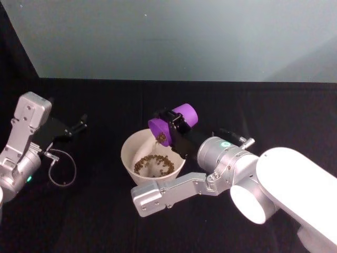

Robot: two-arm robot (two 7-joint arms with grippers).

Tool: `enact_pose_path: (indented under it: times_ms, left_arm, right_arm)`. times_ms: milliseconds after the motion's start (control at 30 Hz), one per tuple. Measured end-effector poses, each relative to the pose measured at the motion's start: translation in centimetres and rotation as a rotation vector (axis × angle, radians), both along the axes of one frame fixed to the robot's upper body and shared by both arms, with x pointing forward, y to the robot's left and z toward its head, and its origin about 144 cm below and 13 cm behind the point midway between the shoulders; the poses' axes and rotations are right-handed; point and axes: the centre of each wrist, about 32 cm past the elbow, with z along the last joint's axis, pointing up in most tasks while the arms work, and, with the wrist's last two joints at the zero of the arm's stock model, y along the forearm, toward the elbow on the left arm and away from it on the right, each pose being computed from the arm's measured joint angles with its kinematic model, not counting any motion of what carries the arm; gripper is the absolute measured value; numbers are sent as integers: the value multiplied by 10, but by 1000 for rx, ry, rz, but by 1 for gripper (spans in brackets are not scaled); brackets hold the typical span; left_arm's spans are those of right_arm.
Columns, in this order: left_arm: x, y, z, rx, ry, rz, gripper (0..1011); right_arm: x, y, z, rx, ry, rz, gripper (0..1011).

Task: Pick up the cup and pour the mung beans from the cup into the bowl.

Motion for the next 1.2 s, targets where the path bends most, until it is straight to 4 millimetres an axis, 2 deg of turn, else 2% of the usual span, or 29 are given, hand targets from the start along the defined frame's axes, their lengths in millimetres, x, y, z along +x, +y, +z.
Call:
enact_pose_path:
  times_ms: [1200]
  left_arm:
    - [0,0,0,0,0,0,1000]
  right_arm:
    - [-1,3,1,-67,-37,7,730]
